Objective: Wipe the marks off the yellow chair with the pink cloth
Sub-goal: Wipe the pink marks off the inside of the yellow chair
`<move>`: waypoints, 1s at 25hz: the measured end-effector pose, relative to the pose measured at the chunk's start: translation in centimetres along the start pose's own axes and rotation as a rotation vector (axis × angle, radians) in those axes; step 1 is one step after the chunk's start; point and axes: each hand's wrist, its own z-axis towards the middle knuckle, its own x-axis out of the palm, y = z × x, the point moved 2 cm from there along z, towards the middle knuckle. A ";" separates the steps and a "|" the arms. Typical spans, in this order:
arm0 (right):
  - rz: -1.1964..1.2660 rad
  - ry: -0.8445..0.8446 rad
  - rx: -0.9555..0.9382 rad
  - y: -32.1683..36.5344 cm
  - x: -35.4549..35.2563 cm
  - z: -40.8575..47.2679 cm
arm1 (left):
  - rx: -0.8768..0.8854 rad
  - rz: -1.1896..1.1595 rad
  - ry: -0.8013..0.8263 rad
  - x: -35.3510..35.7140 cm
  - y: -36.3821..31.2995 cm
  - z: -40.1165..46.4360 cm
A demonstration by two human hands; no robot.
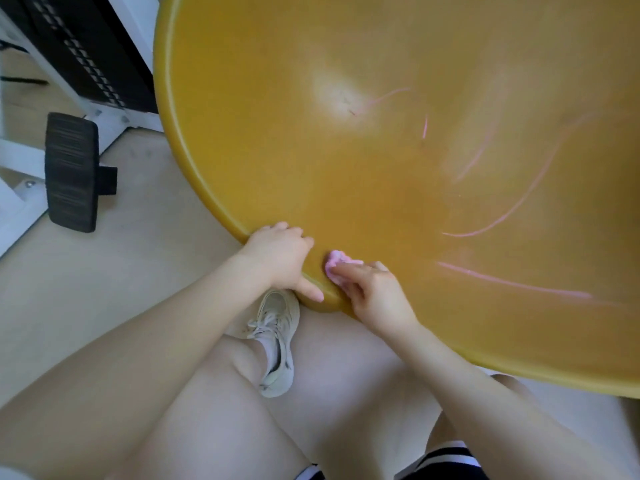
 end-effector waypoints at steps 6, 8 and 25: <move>-0.441 0.011 0.566 -9.7 -6.3 -2.4 | 0.087 0.082 0.039 -0.8 -1.9 1.1; -0.439 0.017 0.550 -8.2 -5.0 -1.5 | 0.088 0.087 0.057 -1.0 -1.9 1.2; -0.379 -0.047 0.533 -7.6 -3.4 -0.1 | 0.157 0.031 0.143 -1.6 -3.5 5.9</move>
